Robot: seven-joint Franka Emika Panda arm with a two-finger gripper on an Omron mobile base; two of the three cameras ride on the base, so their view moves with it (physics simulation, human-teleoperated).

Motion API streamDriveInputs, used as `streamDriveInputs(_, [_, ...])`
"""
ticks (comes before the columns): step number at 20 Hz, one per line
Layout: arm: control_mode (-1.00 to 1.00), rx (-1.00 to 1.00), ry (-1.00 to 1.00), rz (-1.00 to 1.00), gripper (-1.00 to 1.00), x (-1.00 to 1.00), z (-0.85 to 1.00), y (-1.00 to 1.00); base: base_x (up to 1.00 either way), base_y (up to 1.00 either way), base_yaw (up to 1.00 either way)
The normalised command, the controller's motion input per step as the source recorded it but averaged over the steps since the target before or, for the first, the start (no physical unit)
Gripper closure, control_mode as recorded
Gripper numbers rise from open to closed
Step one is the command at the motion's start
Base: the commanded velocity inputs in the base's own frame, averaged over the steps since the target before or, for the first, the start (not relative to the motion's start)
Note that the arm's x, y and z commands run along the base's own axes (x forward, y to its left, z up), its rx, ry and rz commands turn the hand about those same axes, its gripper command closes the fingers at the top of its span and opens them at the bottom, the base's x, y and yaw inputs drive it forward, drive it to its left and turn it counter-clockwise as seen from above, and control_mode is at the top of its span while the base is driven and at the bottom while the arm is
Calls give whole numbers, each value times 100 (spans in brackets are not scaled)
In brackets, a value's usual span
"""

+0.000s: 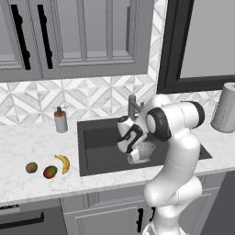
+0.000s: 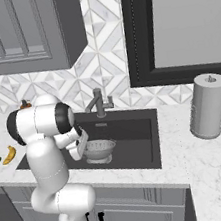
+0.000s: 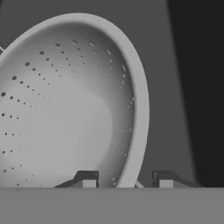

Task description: Put the colander in the sink, put the kiwi, banana, mango in the colander, and turn on the sink faucet and pour water over the colander.

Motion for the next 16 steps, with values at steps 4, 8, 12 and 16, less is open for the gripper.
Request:
streamDriveInputs(4, [-100,0,3,-5,100,-34,-18,3,0,0,0])
streamDriveInputs(8, [-100,-1,0,-2,100,-3,-12,11,0,0,0])
streamDriveInputs(12, [-100,0,0,0,100,0,-5,1,0,0,0])
streamDriveInputs(16, [-100,0,0,0,100,0,-2,0,0,0,0])
